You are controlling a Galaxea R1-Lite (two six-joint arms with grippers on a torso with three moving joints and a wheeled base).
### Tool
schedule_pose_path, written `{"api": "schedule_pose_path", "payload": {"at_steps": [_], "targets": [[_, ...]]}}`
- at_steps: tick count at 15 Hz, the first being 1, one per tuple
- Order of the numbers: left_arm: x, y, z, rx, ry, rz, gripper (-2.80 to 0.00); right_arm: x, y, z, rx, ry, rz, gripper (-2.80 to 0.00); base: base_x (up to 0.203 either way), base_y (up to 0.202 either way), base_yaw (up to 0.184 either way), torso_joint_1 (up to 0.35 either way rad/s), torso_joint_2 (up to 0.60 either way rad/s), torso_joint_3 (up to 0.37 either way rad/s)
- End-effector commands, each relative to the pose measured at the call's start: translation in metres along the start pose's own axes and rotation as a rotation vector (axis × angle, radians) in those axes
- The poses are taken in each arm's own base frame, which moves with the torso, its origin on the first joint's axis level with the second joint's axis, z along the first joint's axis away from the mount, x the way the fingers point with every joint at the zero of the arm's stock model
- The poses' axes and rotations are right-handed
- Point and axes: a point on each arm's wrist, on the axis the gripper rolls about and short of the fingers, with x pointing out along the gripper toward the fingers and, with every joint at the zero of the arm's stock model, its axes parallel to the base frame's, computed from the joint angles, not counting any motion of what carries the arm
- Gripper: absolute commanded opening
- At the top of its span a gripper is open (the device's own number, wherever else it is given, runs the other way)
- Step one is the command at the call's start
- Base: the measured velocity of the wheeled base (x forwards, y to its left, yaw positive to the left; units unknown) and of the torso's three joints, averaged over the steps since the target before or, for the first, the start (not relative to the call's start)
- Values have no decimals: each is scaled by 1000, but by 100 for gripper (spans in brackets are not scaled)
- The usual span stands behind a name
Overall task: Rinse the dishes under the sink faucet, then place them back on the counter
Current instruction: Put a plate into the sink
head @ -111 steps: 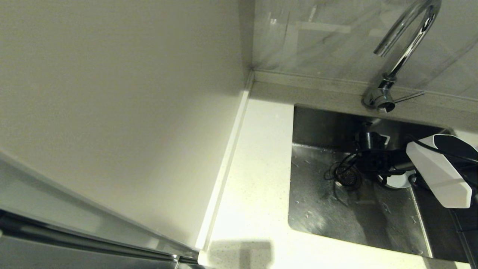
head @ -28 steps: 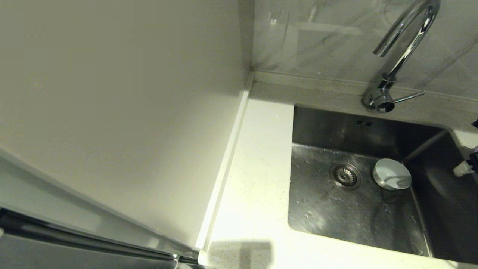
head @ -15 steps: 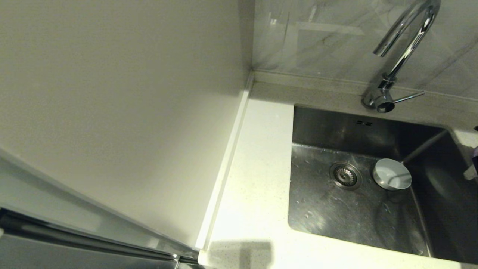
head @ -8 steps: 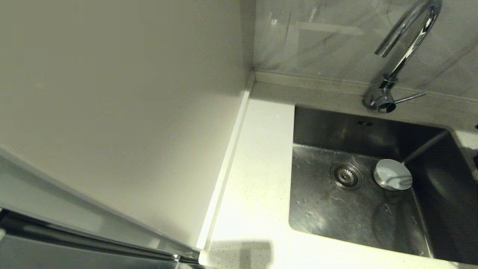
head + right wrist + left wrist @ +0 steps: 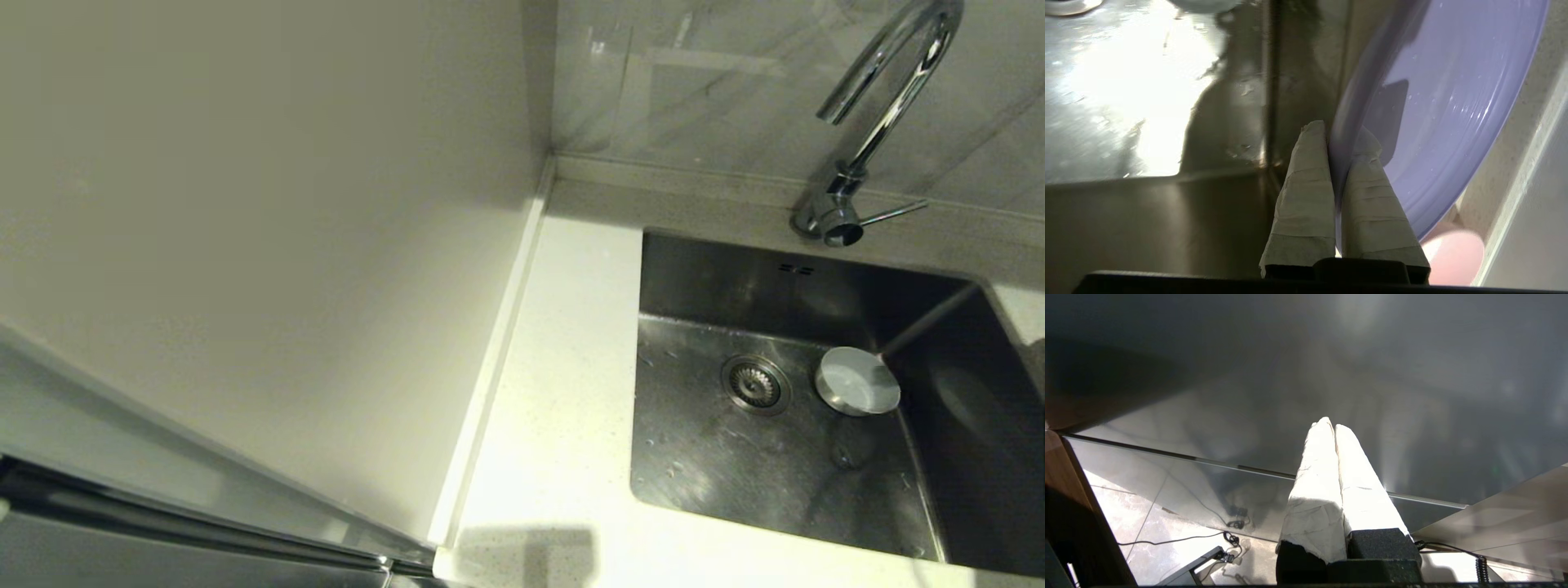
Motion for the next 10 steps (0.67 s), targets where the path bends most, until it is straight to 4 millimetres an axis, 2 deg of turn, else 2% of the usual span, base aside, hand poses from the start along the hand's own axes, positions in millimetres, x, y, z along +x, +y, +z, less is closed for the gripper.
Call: {"api": "schedule_pose_path", "payload": {"at_steps": [1,6,10], "targets": [[0,0,-1,-1,3,0,-280,-33,12,-9,-25,-63,10,-280,0,0,0,0,0,0],[0,0,-1,-1,4,0,-280,-62,50,-22,-121,-152,94,-280,0,0,0,0,0,0],[0,0,-1,-1,2,0,-280,-62,87,-40,-215,-143,202,-280,0,0,0,0,0,0]]}}
